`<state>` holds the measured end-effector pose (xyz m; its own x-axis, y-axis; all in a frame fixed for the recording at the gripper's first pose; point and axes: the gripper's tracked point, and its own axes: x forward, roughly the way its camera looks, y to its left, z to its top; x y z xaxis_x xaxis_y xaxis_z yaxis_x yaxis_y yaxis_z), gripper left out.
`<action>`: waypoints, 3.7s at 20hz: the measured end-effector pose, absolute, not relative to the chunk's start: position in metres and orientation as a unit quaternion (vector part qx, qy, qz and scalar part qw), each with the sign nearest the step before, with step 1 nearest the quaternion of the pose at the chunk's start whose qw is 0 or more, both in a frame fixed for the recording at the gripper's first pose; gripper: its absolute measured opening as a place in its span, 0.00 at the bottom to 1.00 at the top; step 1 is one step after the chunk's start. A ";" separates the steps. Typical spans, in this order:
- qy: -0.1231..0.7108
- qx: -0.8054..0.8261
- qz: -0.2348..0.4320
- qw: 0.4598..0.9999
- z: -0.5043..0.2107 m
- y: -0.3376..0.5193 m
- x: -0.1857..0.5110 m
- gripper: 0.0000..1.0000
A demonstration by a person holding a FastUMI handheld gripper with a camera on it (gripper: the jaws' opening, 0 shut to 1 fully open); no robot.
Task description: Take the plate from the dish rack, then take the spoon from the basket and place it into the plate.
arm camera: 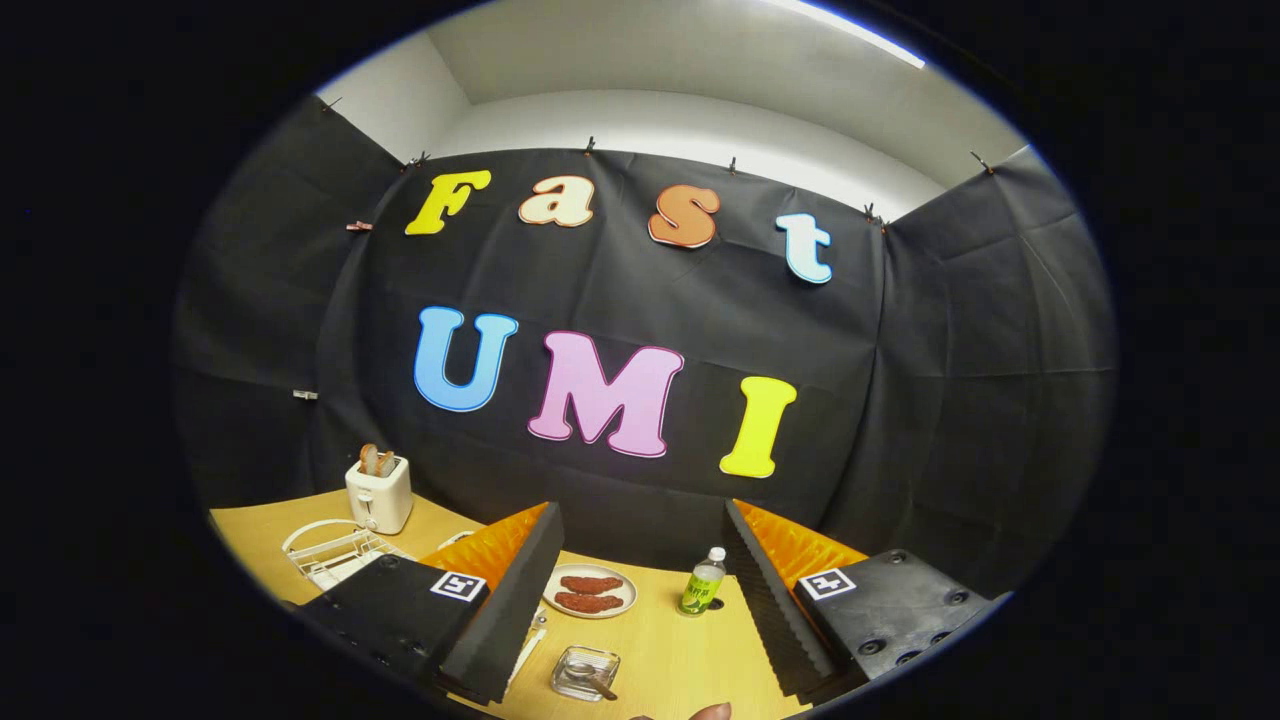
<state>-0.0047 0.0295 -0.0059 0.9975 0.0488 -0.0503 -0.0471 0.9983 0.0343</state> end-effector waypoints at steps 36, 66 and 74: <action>0.531 0.049 -0.098 0.840 -0.269 0.204 0.043 0.24; 0.565 0.247 0.076 0.783 -0.256 0.252 -0.168 0.24; 0.592 0.261 0.066 0.759 -0.321 0.260 -0.178 0.24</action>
